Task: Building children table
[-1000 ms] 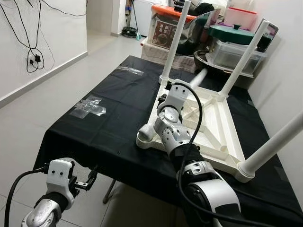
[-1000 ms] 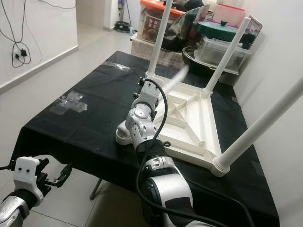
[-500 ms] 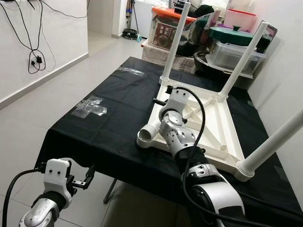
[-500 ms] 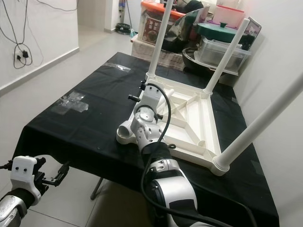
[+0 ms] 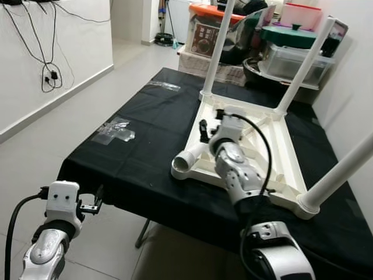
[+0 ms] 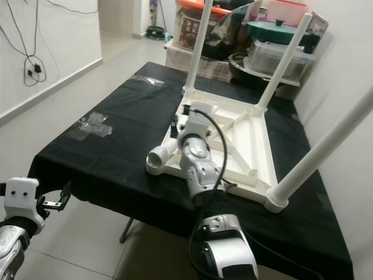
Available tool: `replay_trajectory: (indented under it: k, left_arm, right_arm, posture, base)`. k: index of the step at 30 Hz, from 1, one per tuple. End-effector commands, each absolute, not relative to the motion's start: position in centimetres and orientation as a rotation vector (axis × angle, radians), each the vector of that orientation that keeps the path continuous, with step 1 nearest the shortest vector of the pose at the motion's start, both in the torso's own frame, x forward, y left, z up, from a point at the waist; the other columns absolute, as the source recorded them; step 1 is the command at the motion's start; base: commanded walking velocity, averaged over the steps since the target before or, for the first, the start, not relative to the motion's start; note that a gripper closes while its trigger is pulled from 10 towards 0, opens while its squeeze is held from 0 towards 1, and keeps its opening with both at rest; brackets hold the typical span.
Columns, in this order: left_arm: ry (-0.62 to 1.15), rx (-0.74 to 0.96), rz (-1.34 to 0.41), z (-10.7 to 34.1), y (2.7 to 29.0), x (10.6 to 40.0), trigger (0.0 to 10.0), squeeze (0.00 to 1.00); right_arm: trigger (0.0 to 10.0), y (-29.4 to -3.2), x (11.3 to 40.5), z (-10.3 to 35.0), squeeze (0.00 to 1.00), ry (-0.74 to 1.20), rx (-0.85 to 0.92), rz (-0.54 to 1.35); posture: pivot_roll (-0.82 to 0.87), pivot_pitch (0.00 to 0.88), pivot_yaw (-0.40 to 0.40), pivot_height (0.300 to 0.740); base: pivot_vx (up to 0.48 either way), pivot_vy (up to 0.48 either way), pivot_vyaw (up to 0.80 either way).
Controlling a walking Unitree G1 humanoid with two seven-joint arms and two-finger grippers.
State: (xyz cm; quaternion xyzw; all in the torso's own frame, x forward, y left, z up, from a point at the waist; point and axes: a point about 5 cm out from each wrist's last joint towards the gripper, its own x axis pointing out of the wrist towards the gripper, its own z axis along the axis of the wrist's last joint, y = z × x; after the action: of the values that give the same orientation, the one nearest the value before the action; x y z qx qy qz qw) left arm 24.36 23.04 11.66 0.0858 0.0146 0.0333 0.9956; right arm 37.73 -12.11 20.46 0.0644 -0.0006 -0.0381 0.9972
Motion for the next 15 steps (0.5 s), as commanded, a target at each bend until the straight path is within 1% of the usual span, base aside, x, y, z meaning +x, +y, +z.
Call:
replay_trajectory:
  k: [1,2,3,4,6,7,8,10,11,14,15]
  left_arm:
    - [0.020,0.171,0.020,11.6,21.8,24.3,10.0,0.00]
    - [0.020,0.171,0.020,11.6,21.8,24.3,10.0,0.00]
    - [0.019,0.166,-0.013,11.7,21.3,24.3,10.0,0.00]
    - [0.019,0.166,-0.013,11.7,21.3,24.3,10.0,0.00]
    - [0.017,0.163,-0.050,11.8,20.8,24.4,10.0,0.00]
    - [0.017,0.163,-0.050,11.8,20.8,24.4,10.0,0.00]
    - [0.014,0.156,-0.064,11.9,20.6,24.5,10.0,0.00]
    - [0.014,0.156,-0.064,11.9,20.6,24.5,10.0,0.00]
    - [0.011,0.148,-0.077,12.0,20.3,24.6,10.0,0.00]
    - [0.011,0.147,-0.089,12.1,20.2,24.7,10.0,0.00]
    - [0.010,0.153,-0.101,12.1,20.1,24.7,10.0,0.00]
  right_arm:
    - [10.0,-12.7,37.2,21.1,1.00,-0.048,0.073,-0.059]
    - [10.0,-12.7,37.2,21.1,1.00,-0.048,0.073,-0.059]
    - [10.0,-12.8,36.6,21.3,1.00,-0.072,0.058,-0.017]
    - [10.0,-12.8,36.6,21.3,1.00,-0.072,0.058,-0.017]
    - [10.0,-12.8,35.8,21.5,1.00,-0.083,0.038,0.041]
    - [10.0,-12.8,35.8,21.5,1.00,-0.083,0.038,0.041]
    - [10.0,-13.0,35.3,21.1,1.00,-0.046,0.016,0.053]
    - [10.0,-13.0,35.3,21.1,1.00,-0.046,0.016,0.053]
    - [10.0,-13.4,34.9,20.8,0.00,-0.019,0.006,0.051]
    - [10.0,-13.9,34.6,20.5,0.00,0.002,0.000,0.031]
    - [10.0,-14.4,34.4,20.4,0.00,0.017,0.018,0.006]
  posture:
    - [0.01,0.000,-0.081,0.740]
    - [0.01,0.000,-0.081,0.740]
    - [-0.01,0.000,-0.061,0.740]
    - [-0.01,0.000,-0.061,0.740]
    - [-0.02,0.000,-0.049,0.740]
    - [-0.02,0.000,-0.049,0.740]
    - [-0.04,0.000,-0.032,0.740]
    - [-0.04,0.000,-0.032,0.740]
    - [-0.04,0.000,-0.024,0.740]
    - [-0.04,0.000,-0.017,0.740]
    - [-0.05,0.000,-0.011,0.740]
  base:
    - [0.000,0.000,0.00]
    - [0.000,0.000,0.00]
    - [0.000,0.000,0.00]
    - [0.000,0.000,0.00]
    - [0.000,0.000,0.00]
    - [0.000,0.000,0.00]
    - [0.000,0.000,0.00]
    - [0.000,0.000,0.00]
    - [0.000,0.000,0.00]
    - [0.000,0.000,0.00]
    - [0.000,0.000,0.00]
